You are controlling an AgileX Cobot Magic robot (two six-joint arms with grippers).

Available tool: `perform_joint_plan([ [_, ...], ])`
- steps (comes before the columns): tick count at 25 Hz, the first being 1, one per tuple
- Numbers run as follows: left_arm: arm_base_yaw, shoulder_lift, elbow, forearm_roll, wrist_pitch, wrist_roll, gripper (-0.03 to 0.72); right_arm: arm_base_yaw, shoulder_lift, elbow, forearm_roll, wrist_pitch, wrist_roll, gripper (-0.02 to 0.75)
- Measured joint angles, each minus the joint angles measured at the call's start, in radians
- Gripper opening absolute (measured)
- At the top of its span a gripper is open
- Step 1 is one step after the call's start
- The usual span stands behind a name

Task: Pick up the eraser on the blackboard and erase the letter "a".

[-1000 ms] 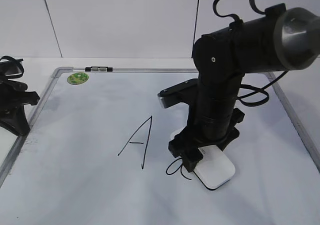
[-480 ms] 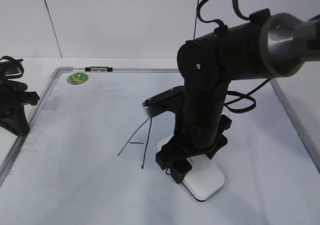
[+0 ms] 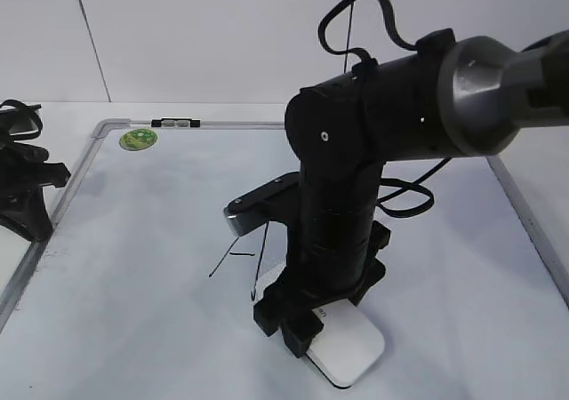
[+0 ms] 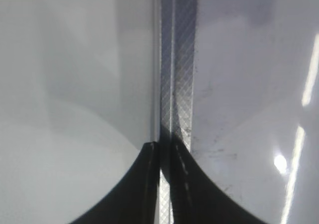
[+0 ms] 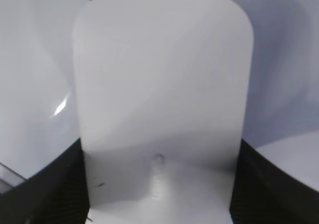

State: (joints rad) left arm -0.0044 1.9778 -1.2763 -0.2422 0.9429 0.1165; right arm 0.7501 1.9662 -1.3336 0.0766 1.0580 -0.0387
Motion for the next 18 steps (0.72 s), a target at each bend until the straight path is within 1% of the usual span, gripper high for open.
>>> perform_joint_plan([
  [6, 0.000, 0.000, 0.000, 0.000, 0.000, 0.000, 0.046, 0.010, 0.000, 0.000, -0.005, 0.004, 0.000, 0.557],
  [10, 0.000, 0.000, 0.000, 0.000, 0.000, 0.000, 0.046, 0.016, 0.000, -0.019, -0.030, 0.019, 0.018, 0.557],
  [12, 0.000, 0.000, 0.000, 0.000, 0.000, 0.000, 0.046, 0.016, -0.007, -0.041, -0.056, 0.035, 0.039, 0.557],
  [18, 0.000, 0.000, 0.000, 0.000, 0.000, 0.000, 0.046, 0.017, -0.097, -0.145, -0.192, 0.074, 0.125, 0.557],
])
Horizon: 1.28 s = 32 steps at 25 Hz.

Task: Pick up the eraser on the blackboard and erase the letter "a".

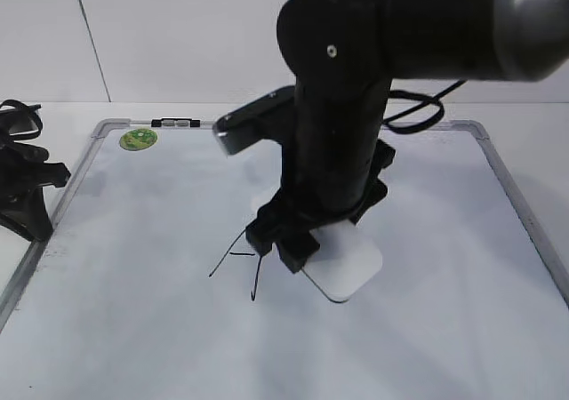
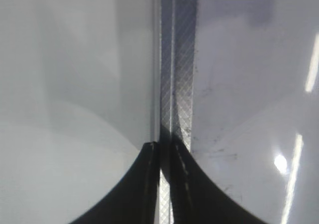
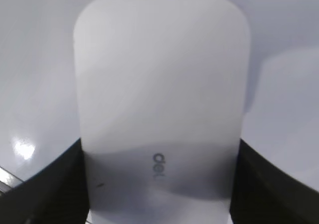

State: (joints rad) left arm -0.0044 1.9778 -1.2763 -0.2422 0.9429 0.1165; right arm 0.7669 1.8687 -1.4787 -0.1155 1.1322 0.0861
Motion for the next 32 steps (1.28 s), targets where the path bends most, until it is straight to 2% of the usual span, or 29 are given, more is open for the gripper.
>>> perform_joint_plan([
  [8, 0.000, 0.000, 0.000, 0.000, 0.000, 0.000, 0.050, -0.007, -0.068, -0.018, -0.185, 0.034, 0.149, 0.557],
  [12, 0.000, 0.000, 0.000, 0.000, 0.000, 0.000, 0.051, -0.049, -0.115, -0.018, -0.217, 0.038, 0.192, 0.557],
  [27, 0.000, 0.000, 0.000, 0.000, -0.002, 0.000, 0.058, -0.376, -0.239, -0.018, -0.224, 0.070, 0.206, 0.557],
  [32, 0.000, 0.000, 0.000, 0.000, -0.002, 0.000, 0.066, -0.505, -0.239, -0.018, -0.159, 0.075, 0.176, 0.557],
])
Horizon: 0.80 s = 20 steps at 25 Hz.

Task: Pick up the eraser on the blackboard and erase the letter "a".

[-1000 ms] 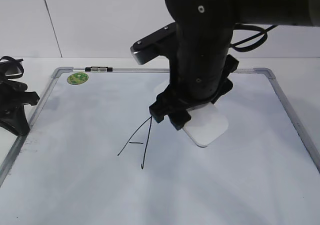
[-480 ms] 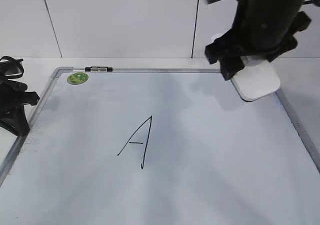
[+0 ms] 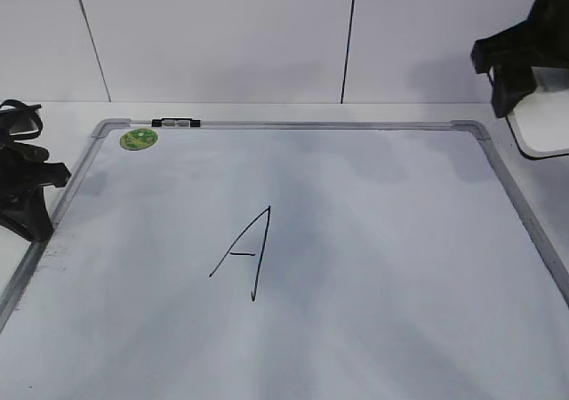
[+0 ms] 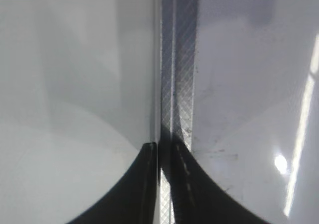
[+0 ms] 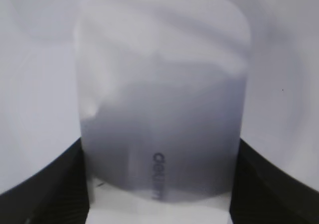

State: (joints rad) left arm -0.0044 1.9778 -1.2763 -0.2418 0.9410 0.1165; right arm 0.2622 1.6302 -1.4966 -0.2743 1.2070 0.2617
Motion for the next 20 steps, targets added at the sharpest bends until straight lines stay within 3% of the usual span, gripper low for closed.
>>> perform_joint_plan([
  [7, 0.000, 0.000, 0.000, -0.006, -0.002, 0.000, 0.071, -0.152, 0.042, 0.000, 0.096, 0.009, -0.067, 0.557],
  [20, 0.000, 0.001, 0.000, -0.019, -0.006, 0.000, 0.077, -0.158, 0.256, 0.000, 0.174, 0.019, -0.121, 0.557],
])
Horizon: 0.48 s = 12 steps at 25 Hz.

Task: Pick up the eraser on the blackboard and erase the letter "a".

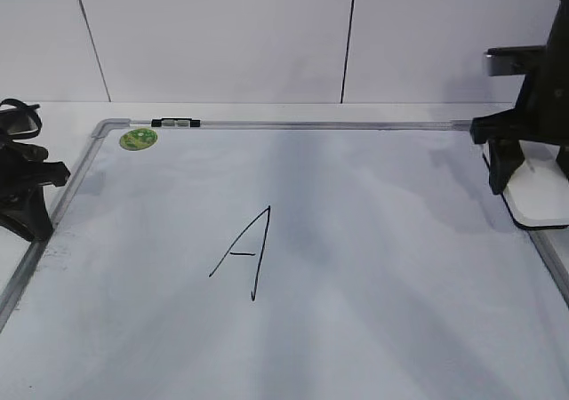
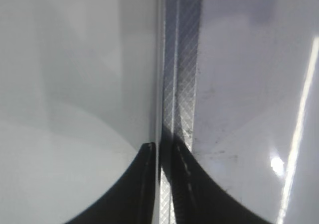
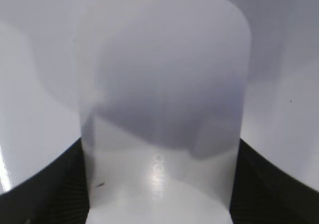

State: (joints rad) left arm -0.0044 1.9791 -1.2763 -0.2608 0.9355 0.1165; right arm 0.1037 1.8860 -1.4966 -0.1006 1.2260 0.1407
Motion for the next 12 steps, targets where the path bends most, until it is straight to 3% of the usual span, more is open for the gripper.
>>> perform_joint_plan([
  [12, 0.000, 0.000, 0.000, -0.002, 0.000, 0.000, 0.078, 0.000, 0.096, 0.000, 0.013, -0.004, -0.010, 0.557],
])
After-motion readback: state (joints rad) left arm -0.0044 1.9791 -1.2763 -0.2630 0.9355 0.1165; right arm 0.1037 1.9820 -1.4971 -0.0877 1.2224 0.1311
